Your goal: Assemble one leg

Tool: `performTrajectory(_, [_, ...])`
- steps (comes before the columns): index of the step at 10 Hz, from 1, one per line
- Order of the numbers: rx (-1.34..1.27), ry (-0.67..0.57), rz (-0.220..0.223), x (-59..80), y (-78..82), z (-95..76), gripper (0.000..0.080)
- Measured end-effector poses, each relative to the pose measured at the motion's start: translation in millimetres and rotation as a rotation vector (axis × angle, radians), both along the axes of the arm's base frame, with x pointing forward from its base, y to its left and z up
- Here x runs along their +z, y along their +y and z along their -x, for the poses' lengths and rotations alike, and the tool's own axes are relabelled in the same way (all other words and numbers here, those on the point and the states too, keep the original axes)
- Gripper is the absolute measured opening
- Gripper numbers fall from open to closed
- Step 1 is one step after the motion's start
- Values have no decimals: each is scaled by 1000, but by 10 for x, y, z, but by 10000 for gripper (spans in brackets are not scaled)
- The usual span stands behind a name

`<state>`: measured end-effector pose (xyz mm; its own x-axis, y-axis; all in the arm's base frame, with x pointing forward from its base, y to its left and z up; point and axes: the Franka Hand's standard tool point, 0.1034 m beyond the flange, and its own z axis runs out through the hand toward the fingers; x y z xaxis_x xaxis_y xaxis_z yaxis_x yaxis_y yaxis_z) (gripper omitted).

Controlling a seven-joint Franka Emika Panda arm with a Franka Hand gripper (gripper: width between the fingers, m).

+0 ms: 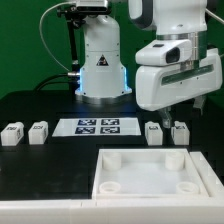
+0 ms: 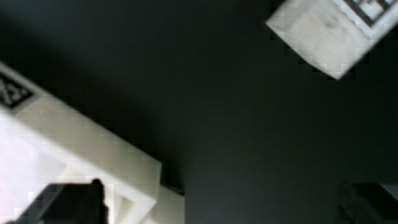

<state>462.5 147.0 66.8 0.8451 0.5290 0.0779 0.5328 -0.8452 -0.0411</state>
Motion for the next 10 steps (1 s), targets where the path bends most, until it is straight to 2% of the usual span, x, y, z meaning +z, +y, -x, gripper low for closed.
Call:
performTrajectory(1, [-71,7,-6,-4,11,7,649])
performTrajectory(3, [-420,70,-19,-99,142,223,649])
performTrajectory(4, [-569,91,-29,-102,194,269,649])
performTrajectory(6, [-566,131,-10,-109,177,287,649])
performTrajectory(8, [-565,127,-12,-111,184,285,649])
performTrajectory(9, [-582,247,43,-160,144,414,649])
performTrajectory(10, [-592,339,82,-157,180,388,649])
